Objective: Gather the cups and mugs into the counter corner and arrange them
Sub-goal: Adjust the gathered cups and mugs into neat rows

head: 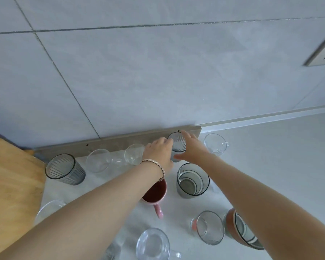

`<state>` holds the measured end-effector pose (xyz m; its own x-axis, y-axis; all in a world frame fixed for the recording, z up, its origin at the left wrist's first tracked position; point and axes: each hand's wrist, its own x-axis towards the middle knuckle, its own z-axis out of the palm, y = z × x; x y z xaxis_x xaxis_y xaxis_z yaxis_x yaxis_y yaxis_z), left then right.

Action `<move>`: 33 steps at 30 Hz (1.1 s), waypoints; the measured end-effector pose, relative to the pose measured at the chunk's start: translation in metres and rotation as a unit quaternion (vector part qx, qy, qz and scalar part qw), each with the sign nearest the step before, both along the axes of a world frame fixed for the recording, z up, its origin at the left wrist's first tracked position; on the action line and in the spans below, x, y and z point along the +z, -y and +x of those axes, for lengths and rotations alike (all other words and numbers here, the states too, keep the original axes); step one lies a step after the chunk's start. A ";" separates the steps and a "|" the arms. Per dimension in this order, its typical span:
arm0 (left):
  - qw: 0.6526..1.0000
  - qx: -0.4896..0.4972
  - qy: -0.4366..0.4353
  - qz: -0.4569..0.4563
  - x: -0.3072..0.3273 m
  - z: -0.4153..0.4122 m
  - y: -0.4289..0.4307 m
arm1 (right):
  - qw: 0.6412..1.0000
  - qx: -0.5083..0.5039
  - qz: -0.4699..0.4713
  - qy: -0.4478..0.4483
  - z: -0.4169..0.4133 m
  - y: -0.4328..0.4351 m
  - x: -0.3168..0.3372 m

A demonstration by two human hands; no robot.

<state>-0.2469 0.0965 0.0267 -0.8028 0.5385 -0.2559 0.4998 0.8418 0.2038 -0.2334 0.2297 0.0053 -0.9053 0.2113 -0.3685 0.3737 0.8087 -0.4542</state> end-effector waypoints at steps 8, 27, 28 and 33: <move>0.999 0.041 0.032 -0.004 0.001 -0.007 0.001 | 0.999 0.011 -0.033 0.009 0.009 -0.009 -0.005; 0.988 0.098 0.098 0.075 -0.019 -0.017 -0.050 | 0.994 -0.096 0.039 0.034 0.027 -0.095 -0.014; 0.987 0.099 0.100 0.080 -0.019 -0.017 -0.049 | 0.994 -0.094 0.043 0.028 0.026 -0.093 -0.015; 0.986 0.098 0.092 0.098 -0.014 -0.010 -0.040 | 0.994 -0.083 0.059 0.028 0.025 -0.086 -0.016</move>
<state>-0.2565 0.1364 0.0131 -0.8455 0.4322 -0.3135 0.2714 0.8536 0.4447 -0.2081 0.3160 -0.0105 -0.8335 0.4004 -0.3807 0.5278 0.7808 -0.3343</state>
